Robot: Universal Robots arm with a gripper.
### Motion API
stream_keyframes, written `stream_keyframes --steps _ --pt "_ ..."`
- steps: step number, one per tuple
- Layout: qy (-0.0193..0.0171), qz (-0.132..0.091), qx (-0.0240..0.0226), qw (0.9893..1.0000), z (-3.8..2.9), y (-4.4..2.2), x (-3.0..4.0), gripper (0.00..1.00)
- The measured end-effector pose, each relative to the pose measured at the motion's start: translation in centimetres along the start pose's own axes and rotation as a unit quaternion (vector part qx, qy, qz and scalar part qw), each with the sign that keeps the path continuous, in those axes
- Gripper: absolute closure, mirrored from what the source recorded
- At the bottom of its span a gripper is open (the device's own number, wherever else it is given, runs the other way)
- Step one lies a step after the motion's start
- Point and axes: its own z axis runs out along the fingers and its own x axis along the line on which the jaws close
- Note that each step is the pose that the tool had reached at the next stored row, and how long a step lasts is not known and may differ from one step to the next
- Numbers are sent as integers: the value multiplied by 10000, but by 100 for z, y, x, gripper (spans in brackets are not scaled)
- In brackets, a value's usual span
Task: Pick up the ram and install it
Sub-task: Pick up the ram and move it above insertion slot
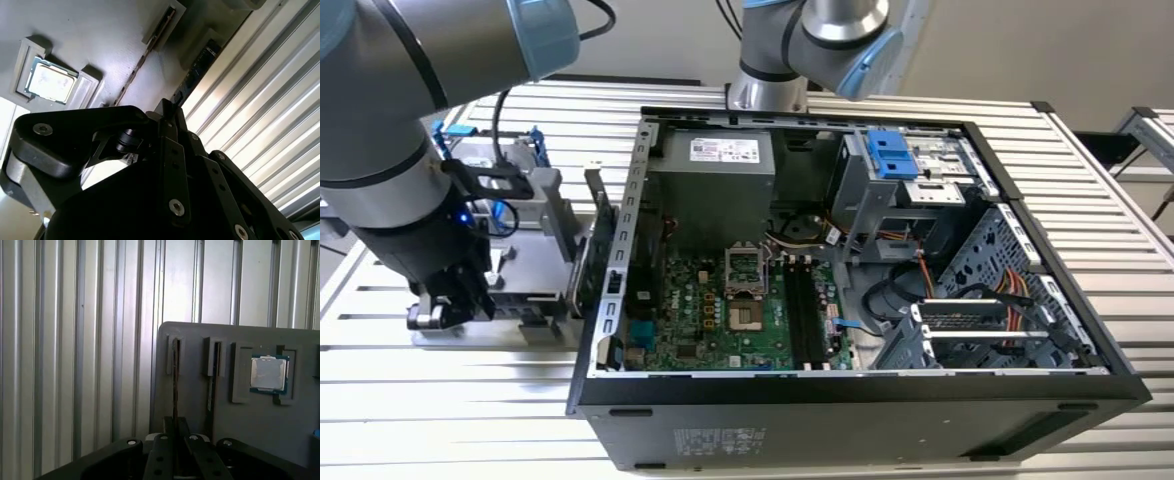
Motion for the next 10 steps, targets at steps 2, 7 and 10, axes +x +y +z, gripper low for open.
stream_keyframes --steps 2,7,10 --pt "0 0 0 10000 -23 0 -1 100" --pt "0 4 0 10000 -76 2 -2 100" --pt "0 6 0 10000 -103 2 -2 100"
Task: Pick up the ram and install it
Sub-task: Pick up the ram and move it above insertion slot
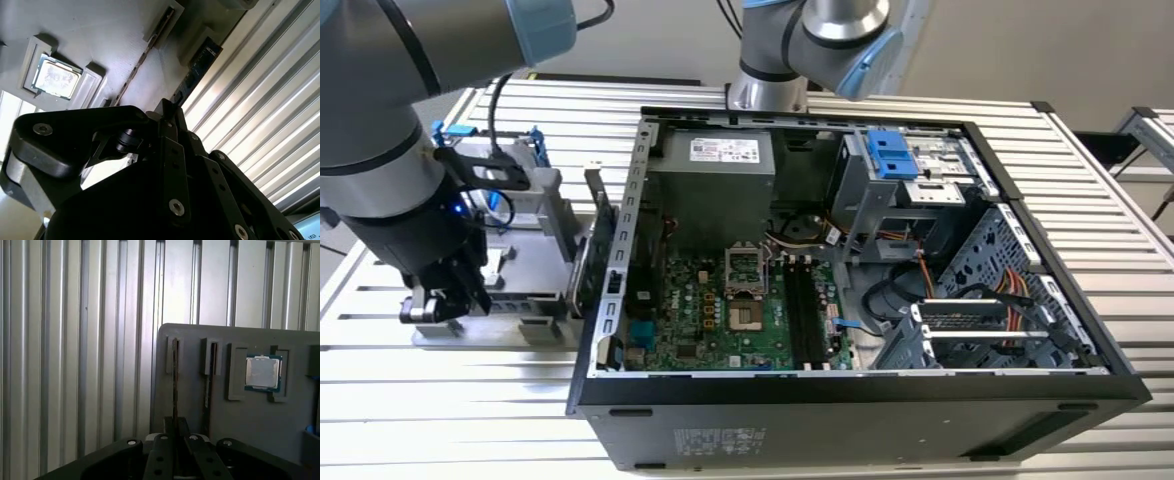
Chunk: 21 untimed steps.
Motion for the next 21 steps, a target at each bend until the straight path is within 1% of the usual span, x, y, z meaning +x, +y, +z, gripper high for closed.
stream_keyframes --steps 15,21 --pt "-2 27 -1 10000 -18 1 -2 100" --pt "-9 102 -52 9999 -27 1 -2 100"
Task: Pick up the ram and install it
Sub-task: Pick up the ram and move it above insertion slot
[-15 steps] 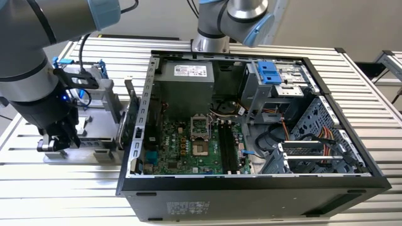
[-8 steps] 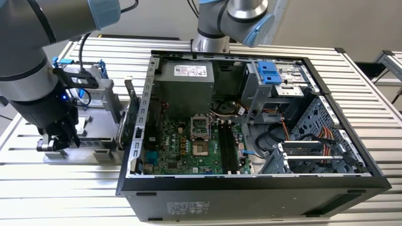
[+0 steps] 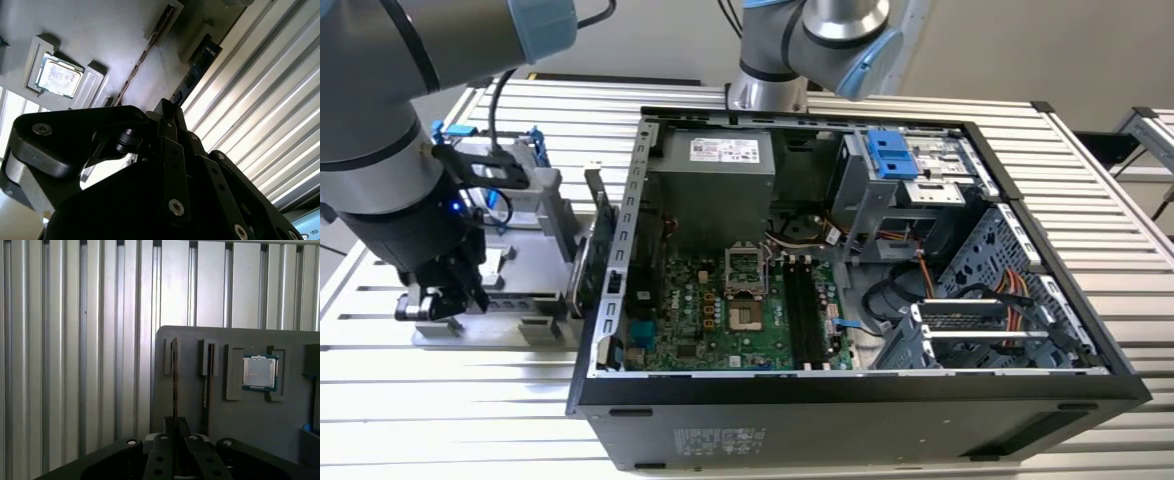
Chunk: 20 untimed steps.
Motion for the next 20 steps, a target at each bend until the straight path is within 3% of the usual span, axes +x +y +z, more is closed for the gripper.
stream_keyframes --steps 13,20 --pt "-1 34 -8 10000 0 0 0 100" --pt "-1 34 -9 10000 -55 2 -1 100"
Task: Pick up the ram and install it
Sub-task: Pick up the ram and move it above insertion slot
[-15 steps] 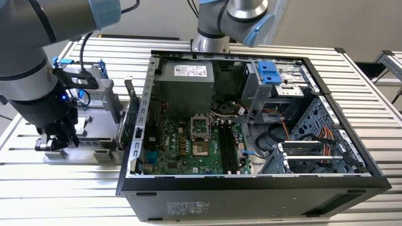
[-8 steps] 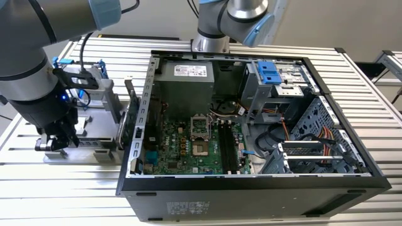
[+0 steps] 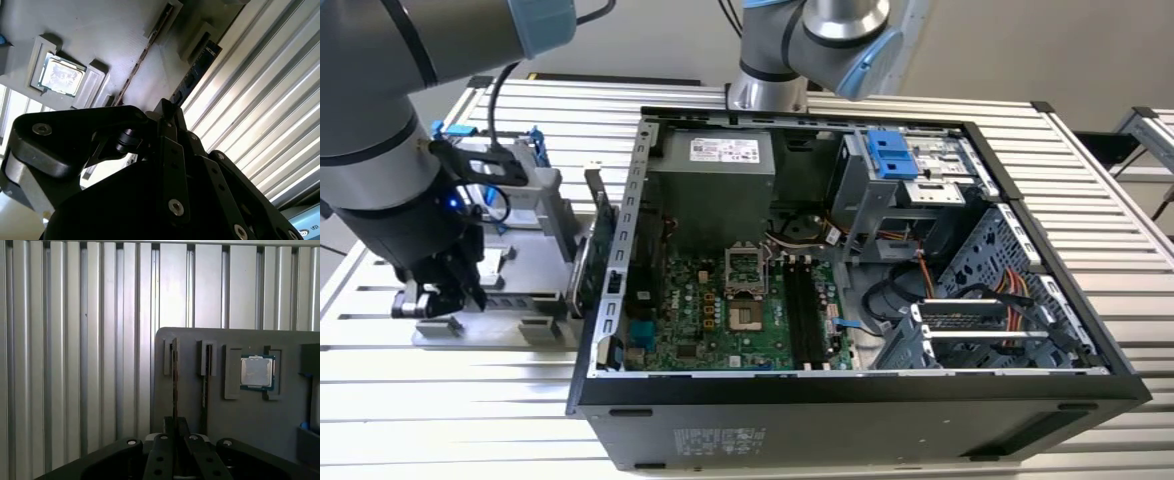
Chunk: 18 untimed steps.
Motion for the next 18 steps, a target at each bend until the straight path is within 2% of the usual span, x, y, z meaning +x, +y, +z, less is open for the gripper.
stream_keyframes --steps 18 --pt "2 0 0 10000 -207 7 -5 100"
